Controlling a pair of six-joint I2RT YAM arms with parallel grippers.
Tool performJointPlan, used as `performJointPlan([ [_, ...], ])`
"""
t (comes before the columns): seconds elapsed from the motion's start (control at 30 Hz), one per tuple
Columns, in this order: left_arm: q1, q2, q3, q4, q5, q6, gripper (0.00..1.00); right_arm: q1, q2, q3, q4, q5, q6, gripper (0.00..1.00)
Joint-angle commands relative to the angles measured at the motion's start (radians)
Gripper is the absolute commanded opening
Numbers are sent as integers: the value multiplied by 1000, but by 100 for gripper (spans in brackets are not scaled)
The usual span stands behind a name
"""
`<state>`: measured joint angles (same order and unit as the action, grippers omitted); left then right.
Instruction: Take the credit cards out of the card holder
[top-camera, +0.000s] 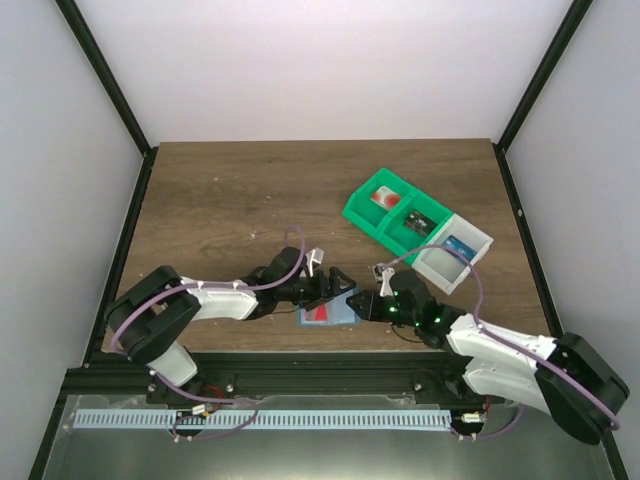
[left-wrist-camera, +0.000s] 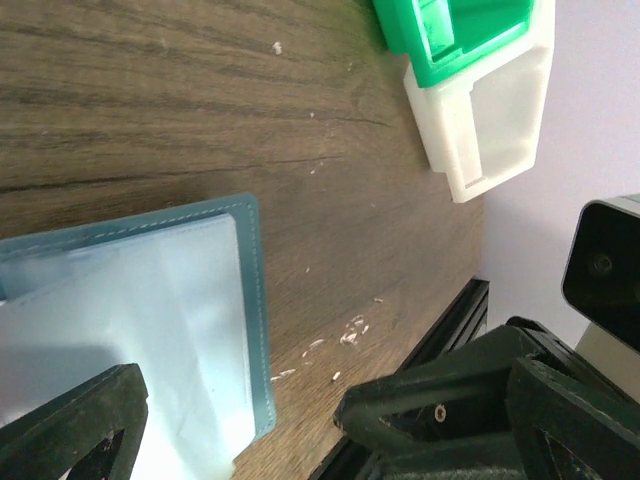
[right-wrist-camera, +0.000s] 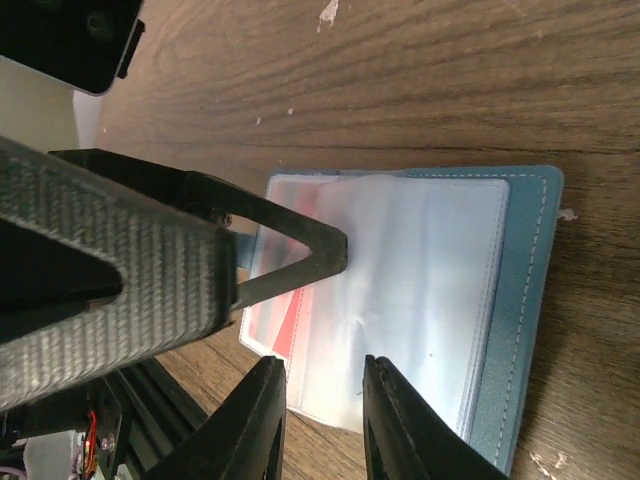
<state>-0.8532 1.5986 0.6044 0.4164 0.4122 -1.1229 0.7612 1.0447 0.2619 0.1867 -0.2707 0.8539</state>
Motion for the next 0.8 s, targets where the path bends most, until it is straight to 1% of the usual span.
performJointPlan([
  [0.0, -11, 28, 51, 32, 8, 6, 100, 9, -64, 4, -83, 28, -6, 24],
  [0.13, -12, 50, 74, 29, 15, 15, 100, 20, -57, -12, -68, 13, 14, 27],
  [0.23, -13, 55, 81, 21, 10, 26, 100, 39, -21, -9, -51, 9, 26, 32],
  [0.4, -12, 68, 100, 21, 19, 37, 100, 119, 8, 31, -73, 70, 37, 34],
  [0.47, -12, 48, 129, -52, -6, 79, 100, 149, 14, 49, -85, 101, 39, 34],
  [0.57, -9, -16, 189, -265, -101, 165, 100, 162, 33, 58, -89, 122, 42, 34],
  [0.63, -1, -71, 202, -379, -158, 194, 100, 166, 58, 62, -65, 110, 56, 32],
  [0.7, 21, -118, 173, -426, -167, 193, 100, 176, 89, 72, -20, 92, 68, 32],
  [0.77, 65, -173, 108, -423, -139, 173, 100, 197, 126, 105, -20, 109, 75, 32],
])
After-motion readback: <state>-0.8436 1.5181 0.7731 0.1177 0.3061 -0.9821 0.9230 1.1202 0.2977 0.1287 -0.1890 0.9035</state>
